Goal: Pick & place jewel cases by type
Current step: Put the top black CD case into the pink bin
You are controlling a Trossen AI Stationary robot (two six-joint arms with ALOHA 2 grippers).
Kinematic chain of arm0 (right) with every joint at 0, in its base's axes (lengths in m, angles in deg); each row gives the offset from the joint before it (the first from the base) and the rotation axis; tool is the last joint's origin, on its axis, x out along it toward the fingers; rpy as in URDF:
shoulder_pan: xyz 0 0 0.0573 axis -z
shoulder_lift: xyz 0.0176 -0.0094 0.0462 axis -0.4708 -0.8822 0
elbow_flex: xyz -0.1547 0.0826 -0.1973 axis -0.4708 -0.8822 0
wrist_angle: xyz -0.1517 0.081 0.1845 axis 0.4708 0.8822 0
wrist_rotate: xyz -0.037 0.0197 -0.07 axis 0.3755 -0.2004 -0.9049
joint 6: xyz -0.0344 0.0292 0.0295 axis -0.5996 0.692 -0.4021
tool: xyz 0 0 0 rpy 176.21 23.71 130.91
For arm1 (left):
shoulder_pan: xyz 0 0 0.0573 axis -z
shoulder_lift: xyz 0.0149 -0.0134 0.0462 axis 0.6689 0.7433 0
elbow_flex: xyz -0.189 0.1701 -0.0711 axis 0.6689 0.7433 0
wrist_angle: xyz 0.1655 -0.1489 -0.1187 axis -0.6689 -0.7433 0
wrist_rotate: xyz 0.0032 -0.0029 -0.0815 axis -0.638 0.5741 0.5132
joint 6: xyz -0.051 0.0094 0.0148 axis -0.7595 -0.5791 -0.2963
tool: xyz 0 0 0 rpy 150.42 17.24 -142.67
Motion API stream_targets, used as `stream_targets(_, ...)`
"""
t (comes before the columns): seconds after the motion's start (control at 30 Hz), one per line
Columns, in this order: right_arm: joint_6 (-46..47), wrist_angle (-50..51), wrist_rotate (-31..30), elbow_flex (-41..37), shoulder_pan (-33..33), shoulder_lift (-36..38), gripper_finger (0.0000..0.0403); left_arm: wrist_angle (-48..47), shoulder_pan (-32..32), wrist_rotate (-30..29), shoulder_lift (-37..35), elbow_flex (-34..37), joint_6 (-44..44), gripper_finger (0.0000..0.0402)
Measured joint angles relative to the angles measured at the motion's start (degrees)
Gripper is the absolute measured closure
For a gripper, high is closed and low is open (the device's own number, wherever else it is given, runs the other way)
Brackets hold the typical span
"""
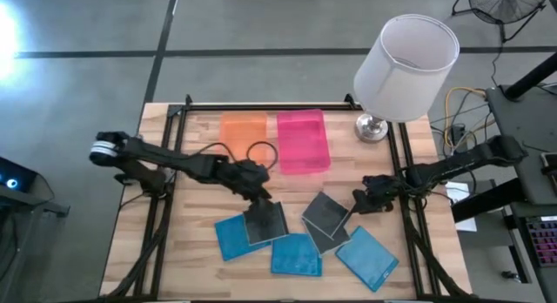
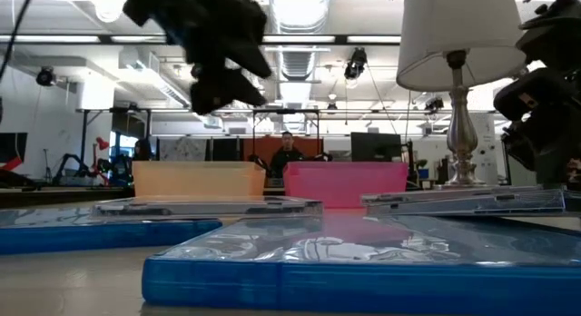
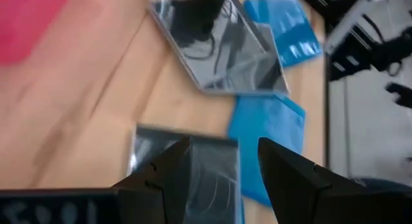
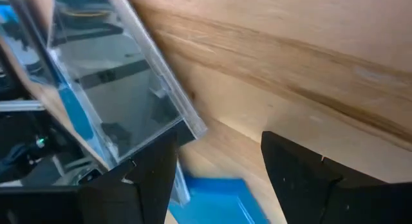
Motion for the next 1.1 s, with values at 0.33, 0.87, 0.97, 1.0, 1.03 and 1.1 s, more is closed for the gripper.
stream_targets(0.33,0.69,-11.62,-4.98,-4.63,-0.92,-1.28,0.0181,-1.93,-0.63,-1.17,20.76,-15.85,4.29,0.0241)
stream_targets(0.87,-1.16,-16.11,-5.12,-3.29,-1.16,-8.45,0.0181,-13.72,-0.11,4.87,37.73,-34.10,7.14,0.0241)
stream_targets(0.97,-3.93,-16.42,-6.38,-0.75,-1.11,-11.28,0.0181,-13.28,-0.11,4.88,38.92,-35.62,6.60,0.0241)
stream_targets(1.0,-4.70,-16.42,-6.68,0.13,-1.09,-12.63,0.0181,-13.21,-0.11,4.89,39.11,-35.99,6.70,0.0241)
stream_targets(1.03,-5.01,-16.34,-6.86,0.82,-1.07,-13.88,0.0181,-13.20,-0.13,4.87,39.20,-36.14,6.92,0.0241)
stream_targets(1.1,-5.16,-16.27,-7.13,2.28,-1.07,-16.70,0.0181,-11.90,-0.30,4.58,39.31,-36.26,7.11,0.0241)
